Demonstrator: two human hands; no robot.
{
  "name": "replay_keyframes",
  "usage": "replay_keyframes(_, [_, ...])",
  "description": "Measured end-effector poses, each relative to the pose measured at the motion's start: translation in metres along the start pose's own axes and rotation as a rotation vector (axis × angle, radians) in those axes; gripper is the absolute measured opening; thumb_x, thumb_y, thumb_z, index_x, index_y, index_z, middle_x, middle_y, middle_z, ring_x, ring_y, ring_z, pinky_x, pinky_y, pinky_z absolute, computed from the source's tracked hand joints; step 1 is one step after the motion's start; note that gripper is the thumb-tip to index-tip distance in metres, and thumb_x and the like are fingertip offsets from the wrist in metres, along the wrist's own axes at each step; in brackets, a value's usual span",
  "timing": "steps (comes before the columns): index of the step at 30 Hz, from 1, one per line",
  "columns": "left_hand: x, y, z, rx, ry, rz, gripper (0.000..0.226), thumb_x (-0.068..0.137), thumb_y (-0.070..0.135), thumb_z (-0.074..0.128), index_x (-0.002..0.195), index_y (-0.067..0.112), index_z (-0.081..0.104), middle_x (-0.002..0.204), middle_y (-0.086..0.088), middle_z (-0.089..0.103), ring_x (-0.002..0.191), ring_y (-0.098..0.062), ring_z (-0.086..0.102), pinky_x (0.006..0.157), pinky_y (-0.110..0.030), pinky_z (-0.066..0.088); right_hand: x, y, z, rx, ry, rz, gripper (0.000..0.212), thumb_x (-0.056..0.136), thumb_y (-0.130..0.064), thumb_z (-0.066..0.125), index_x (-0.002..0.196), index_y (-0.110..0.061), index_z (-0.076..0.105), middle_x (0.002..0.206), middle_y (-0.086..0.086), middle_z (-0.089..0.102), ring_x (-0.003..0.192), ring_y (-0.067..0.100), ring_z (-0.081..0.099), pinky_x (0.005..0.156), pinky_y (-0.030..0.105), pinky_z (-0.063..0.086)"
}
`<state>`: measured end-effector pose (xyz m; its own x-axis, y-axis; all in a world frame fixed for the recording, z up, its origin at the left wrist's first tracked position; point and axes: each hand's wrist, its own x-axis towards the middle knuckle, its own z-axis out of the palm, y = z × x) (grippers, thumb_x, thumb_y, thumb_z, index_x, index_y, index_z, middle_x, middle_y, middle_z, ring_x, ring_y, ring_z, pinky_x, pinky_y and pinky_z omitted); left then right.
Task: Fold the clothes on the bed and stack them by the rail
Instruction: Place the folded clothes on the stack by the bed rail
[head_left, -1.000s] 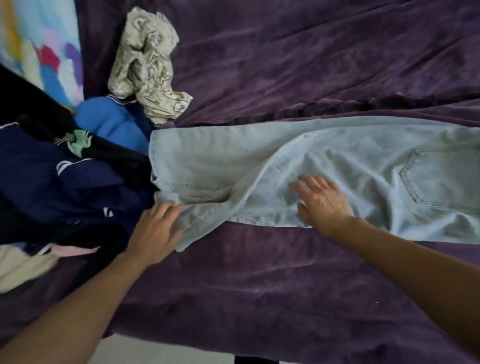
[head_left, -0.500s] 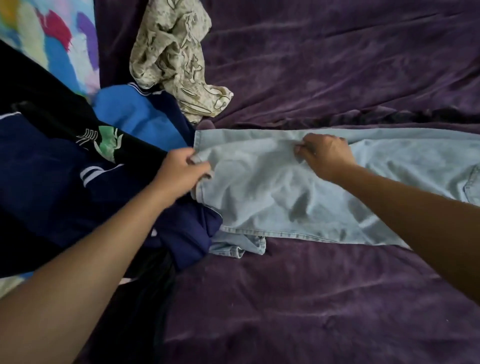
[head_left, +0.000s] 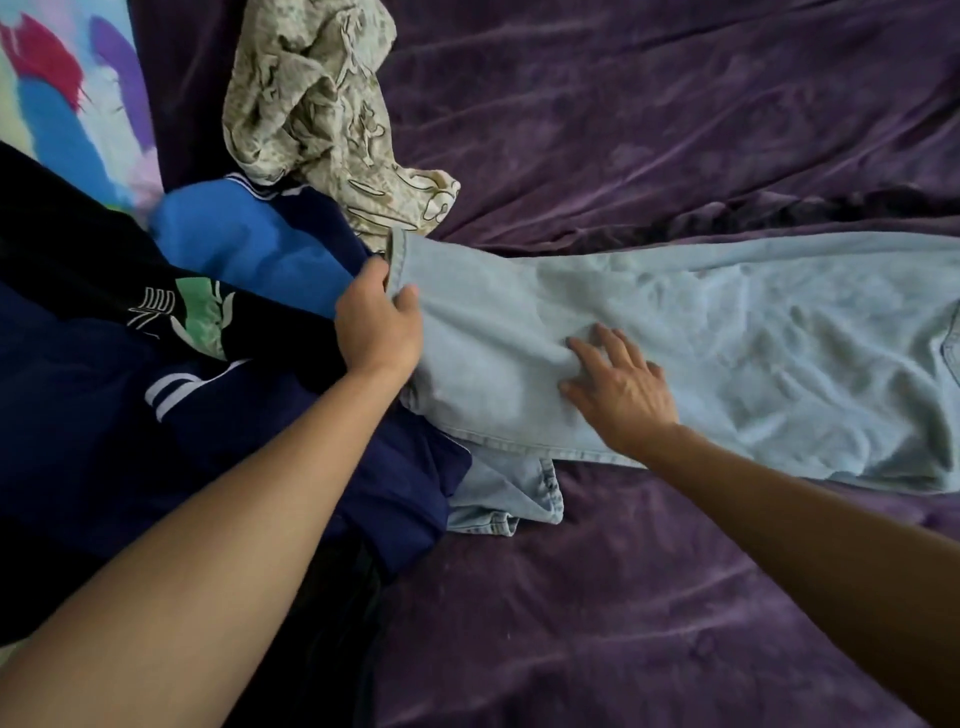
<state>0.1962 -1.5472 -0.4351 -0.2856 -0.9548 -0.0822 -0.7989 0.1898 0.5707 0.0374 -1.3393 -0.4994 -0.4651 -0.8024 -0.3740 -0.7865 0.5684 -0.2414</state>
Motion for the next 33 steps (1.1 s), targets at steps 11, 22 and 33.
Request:
replay_keyframes(11, [-0.042,-0.026,0.039,-0.498,-0.227,-0.491,0.064,0.070,0.024,0.069,0.129,0.013,0.048,0.119,-0.005,0.062,0.103,-0.023,0.062,0.093,-0.042,0.052,-0.008,-0.010,0.034,-0.123,-0.070,-0.016,0.070,0.091,-0.068,0.018,0.150,-0.037,-0.005,0.160,0.002,-0.015,0.146,0.025,-0.017,0.115,0.058,0.003])
replay_keyframes(22, [-0.008,0.061,-0.002,0.105,-0.233,-0.051,0.024,0.087,0.015,0.051,0.105,0.001,0.059,0.109,-0.017,0.062,0.099,-0.037,0.057,0.074,-0.034,0.042,-0.039,0.067,0.012,0.019,-0.091,0.101,0.077,0.085,-0.076,0.015,0.151,-0.038,0.010,0.162,-0.004,0.002,0.148,0.016,-0.002,0.116,0.047,0.010])
replay_keyframes(33, [-0.150,0.307,0.151,0.026,-0.502,0.154,0.030,0.087,0.020,0.055,0.113,0.005,0.054,0.120,-0.017,0.060,0.112,-0.036,0.056,0.090,-0.038,0.045,-0.145,0.272,-0.049,0.397,0.235,0.613,0.061,0.094,-0.055,0.041,0.148,-0.030,0.029,0.144,0.007,0.044,0.128,0.031,0.045,0.096,0.043,0.040])
